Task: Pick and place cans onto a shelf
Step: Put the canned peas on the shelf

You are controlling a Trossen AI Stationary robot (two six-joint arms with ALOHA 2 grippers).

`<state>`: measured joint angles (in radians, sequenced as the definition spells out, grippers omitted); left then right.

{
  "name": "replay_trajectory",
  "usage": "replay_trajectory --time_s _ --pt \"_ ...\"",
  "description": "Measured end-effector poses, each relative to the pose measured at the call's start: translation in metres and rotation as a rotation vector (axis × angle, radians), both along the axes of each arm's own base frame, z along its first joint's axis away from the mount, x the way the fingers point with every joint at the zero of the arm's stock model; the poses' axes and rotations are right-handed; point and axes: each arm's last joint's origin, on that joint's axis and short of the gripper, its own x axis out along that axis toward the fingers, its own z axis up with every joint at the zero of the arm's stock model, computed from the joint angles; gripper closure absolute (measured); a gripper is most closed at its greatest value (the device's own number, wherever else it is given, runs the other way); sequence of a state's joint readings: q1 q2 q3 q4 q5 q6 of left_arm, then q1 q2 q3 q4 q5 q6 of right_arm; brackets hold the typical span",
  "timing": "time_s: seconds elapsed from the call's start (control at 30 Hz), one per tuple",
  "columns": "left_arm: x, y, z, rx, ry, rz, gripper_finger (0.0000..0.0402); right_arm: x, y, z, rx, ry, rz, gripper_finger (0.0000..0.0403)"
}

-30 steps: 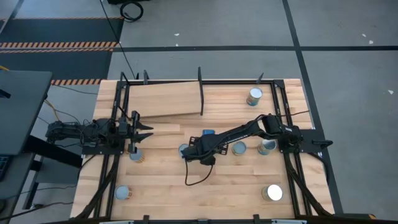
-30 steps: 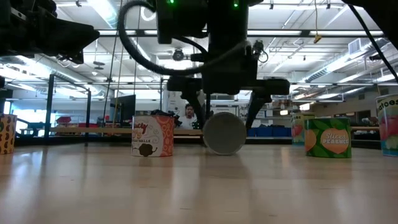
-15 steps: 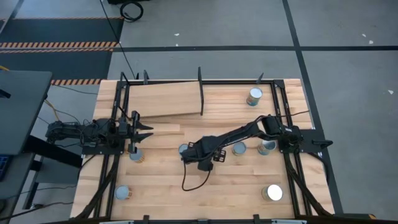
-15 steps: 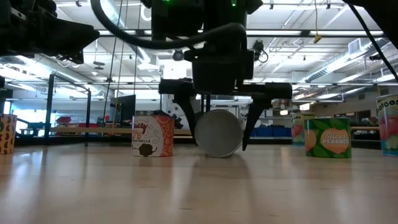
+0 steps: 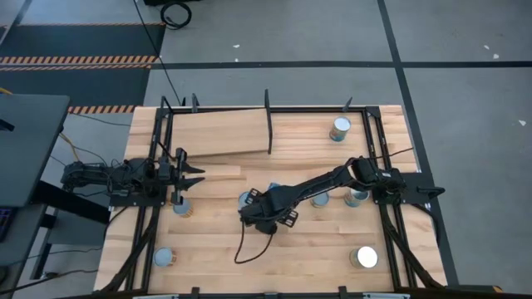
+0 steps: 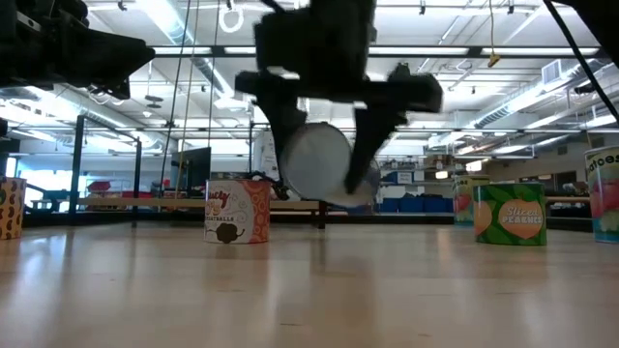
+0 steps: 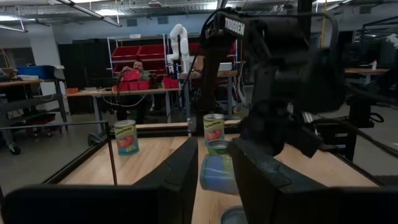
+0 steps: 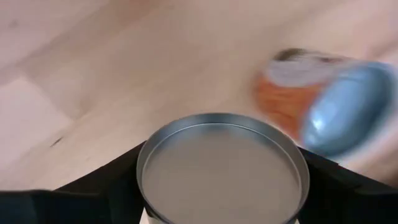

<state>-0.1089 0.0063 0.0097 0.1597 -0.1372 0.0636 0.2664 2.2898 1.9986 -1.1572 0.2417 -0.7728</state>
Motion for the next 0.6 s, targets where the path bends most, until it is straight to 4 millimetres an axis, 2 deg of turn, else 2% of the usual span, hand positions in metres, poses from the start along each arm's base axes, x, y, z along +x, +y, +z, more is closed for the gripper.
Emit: replay_trajectory --time_s 0.13,0.23,0.33,0.4,0.53,0.6 --pt "0.000 0.000 0.000 0.000 0.000 0.000 0.0296 0.012 -0.004 0.029 0.027 -0.134 -0.105 0.0084" --pt "0.000 0.000 0.000 0.000 0.000 0.000 0.0296 0.025 -0.019 0.060 0.077 -0.282 -0.238 0.0084" --pt "0.000 0.000 0.000 0.000 0.000 0.000 0.0296 0.040 -0.053 0.087 0.103 -0.499 -0.465 0.0084" --pt "0.000 0.000 0.000 0.000 -0.001 0.000 0.0296 0.051 -0.079 0.097 0.137 -0.650 -0.624 0.0084" --pt "0.000 0.000 0.000 0.000 0.000 0.000 0.0296 0.066 -0.131 0.109 0.206 -0.926 -0.902 0.0083" --pt "0.000 0.000 0.000 0.000 0.000 0.000 0.0296 0.070 -0.155 0.107 0.249 -1.030 -1.004 0.0084"
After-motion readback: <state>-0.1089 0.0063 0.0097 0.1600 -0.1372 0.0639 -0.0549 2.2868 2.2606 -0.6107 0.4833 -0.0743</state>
